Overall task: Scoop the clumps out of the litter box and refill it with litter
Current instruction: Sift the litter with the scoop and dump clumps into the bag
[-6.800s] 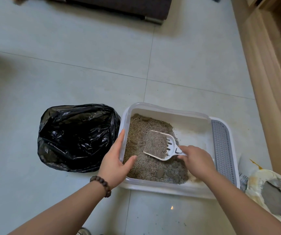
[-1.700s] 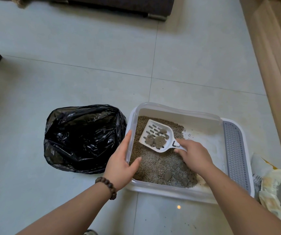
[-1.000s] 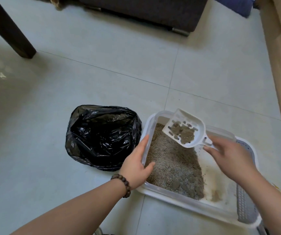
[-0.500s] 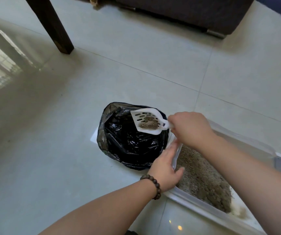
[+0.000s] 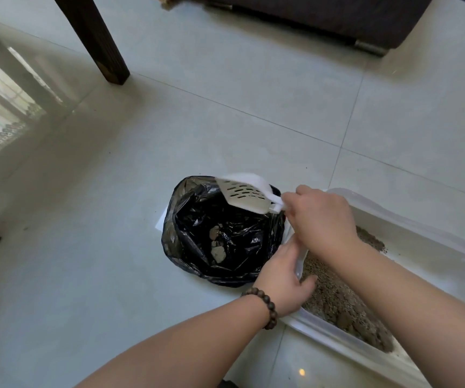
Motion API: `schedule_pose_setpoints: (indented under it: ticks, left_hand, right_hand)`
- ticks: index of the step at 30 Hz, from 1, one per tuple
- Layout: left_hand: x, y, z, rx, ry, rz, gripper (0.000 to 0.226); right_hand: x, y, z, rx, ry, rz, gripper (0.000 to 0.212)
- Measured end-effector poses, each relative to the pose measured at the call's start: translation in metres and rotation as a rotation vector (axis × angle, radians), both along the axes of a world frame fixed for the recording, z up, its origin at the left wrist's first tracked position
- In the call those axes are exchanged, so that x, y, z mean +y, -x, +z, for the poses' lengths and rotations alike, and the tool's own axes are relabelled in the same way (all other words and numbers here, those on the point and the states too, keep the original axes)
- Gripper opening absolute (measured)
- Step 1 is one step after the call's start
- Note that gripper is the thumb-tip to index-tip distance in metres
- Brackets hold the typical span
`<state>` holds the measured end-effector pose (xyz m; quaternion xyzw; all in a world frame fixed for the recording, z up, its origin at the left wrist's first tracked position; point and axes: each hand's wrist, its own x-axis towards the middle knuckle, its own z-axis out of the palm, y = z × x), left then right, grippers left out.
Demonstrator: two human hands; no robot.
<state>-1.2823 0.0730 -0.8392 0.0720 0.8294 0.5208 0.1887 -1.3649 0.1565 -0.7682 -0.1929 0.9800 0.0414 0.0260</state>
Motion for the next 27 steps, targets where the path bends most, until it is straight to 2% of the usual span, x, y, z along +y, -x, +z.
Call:
schedule_pose_setpoints:
  ticks: [2, 5, 7, 10, 12, 14, 16, 19, 23, 27]
  left_hand:
    - [0.0, 0.0, 0.0, -0.01, 0.0, -0.018, 0.083]
    - [0.001, -0.002, -0.004, -0.036, 0.033, -0.028, 0.084]
    - [0.001, -0.003, -0.007, -0.032, 0.042, -0.027, 0.083]
    - [0.0, -0.003, -0.009, -0.01, 0.066, -0.028, 0.083]
    - [0.001, -0.003, -0.009, 0.0, 0.076, -0.026, 0.083]
    - [0.001, -0.002, -0.009, 0.009, 0.081, -0.022, 0.084]
    - [0.002, -0.002, -0.009, 0.017, 0.083, -0.018, 0.084]
    - [0.001, -0.002, -0.01, 0.026, 0.088, -0.016, 0.084]
    - [0.001, -0.002, -0.016, 0.014, 0.087, -0.021, 0.083]
    - [0.002, -0.003, -0.018, 0.012, 0.058, -0.009, 0.083]
  right_hand:
    - [0.015, 0.0, 0.012, -0.134, 0.12, -0.132, 0.007]
    - [0.055, -0.01, 0.037, -0.267, 0.448, -0.35, 0.021]
    - [0.091, -0.024, 0.052, -0.33, 0.618, -0.475, 0.018]
    - [0.148, -0.053, 0.069, -0.347, 0.671, -0.582, 0.007]
    - [0.175, -0.072, 0.07, -0.385, 0.613, -0.616, 0.008]
    - [0.193, -0.085, 0.053, -0.471, 0.47, -0.619, 0.008]
    - [0.202, -0.09, 0.026, -0.583, 0.238, -0.596, 0.017]
    - [0.209, -0.081, -0.016, -0.575, -0.133, -0.457, 0.026]
    - [0.205, -0.051, -0.035, -0.491, -0.226, -0.379, 0.017]
    - [0.193, -0.026, -0.031, -0.459, -0.329, -0.352, 0.016]
